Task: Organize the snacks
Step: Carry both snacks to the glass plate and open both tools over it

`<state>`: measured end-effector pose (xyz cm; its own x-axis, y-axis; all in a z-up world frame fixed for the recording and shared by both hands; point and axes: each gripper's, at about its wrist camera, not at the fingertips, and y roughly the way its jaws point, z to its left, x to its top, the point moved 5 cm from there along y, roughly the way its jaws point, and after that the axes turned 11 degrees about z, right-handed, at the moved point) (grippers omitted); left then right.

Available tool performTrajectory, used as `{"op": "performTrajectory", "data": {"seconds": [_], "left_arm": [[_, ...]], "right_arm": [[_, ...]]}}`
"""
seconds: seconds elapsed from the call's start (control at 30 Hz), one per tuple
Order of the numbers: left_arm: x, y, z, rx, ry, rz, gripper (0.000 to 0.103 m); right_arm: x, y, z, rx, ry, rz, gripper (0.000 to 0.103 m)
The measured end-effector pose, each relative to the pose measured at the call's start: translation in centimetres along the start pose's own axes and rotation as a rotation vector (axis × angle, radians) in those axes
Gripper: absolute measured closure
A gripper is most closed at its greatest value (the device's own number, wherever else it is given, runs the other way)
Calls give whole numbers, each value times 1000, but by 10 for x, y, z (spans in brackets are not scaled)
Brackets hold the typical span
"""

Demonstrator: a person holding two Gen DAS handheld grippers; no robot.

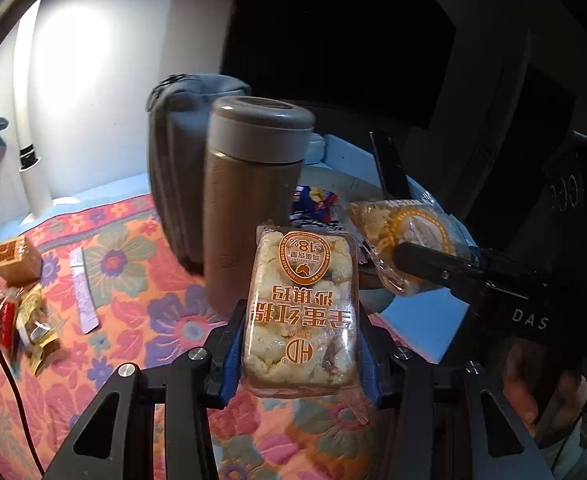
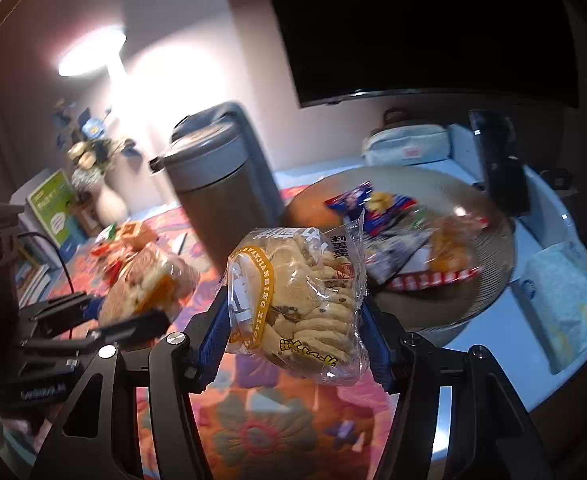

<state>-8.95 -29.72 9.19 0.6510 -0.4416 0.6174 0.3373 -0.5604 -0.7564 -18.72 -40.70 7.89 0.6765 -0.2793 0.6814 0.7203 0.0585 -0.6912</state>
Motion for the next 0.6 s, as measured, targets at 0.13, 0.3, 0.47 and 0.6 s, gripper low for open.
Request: {"op": "performTrajectory", "data": {"seconds": [0.13, 0.3, 0.47, 0.6], "left_arm": [[23, 11, -35, -39, 36, -12, 58], [51, 25, -68, -16, 70, -34, 58], [73, 40, -89, 2, 77, -37, 58], [89, 51, -96, 8, 76, -39, 58]], "right_arm": [[16, -5, -32, -15, 55, -30, 45], [42, -9, -71, -24, 111, -59, 45], [67, 0, -102, -1, 167, -55, 45], [80, 9, -116, 0, 188, -50, 45]]}}
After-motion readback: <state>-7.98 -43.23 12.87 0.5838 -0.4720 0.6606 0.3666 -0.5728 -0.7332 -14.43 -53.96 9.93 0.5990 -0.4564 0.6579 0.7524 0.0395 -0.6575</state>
